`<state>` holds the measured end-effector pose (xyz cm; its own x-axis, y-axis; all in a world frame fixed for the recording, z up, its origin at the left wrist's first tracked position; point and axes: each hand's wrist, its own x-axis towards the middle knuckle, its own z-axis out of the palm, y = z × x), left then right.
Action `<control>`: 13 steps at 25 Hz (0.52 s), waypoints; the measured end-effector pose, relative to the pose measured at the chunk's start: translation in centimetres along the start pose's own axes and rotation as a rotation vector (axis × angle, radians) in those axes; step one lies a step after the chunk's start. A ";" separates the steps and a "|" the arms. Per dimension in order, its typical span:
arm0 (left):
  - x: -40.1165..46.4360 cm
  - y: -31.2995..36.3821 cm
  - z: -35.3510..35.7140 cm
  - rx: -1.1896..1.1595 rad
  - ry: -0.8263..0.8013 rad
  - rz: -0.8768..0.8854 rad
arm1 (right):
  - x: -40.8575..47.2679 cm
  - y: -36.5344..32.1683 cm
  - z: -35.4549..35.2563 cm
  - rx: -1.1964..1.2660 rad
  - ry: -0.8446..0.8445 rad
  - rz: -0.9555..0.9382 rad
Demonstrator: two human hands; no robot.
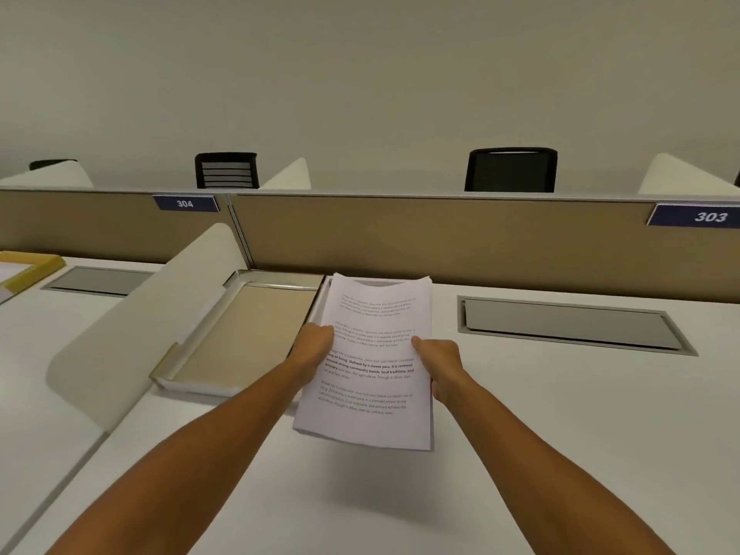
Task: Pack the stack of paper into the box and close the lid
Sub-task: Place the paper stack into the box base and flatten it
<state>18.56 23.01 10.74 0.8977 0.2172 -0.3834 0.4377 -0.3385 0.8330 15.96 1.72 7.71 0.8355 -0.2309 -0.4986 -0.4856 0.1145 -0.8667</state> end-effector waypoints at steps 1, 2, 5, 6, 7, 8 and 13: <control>1.3 0.4 -0.3 0.019 -0.009 -0.001 | 0.8 -0.5 1.0 -0.003 0.007 0.011; 2.8 0.7 -0.7 0.041 -0.019 0.003 | 1.7 -1.0 2.1 -0.010 0.017 0.020; 7.1 1.4 -1.3 0.083 -0.039 -0.003 | 4.2 -2.2 4.6 -0.067 0.067 0.037; 8.4 1.6 -1.3 0.086 -0.047 -0.005 | 5.1 -2.5 5.1 -0.084 0.077 0.045; 9.7 1.6 -1.2 0.092 -0.056 -0.006 | 6.0 -2.6 5.5 -0.095 0.085 0.057; 10.7 1.6 -1.0 0.095 -0.062 -0.008 | 6.8 -2.8 5.8 -0.100 0.089 0.071; 15.3 0.8 0.7 0.081 -0.063 -0.052 | 11.1 -2.7 7.0 -0.114 0.091 0.143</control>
<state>32.65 25.41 5.24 0.8738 0.1797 -0.4518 0.4844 -0.4016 0.7772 28.36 5.55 4.41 0.7319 -0.3070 -0.6084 -0.6278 0.0435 -0.7772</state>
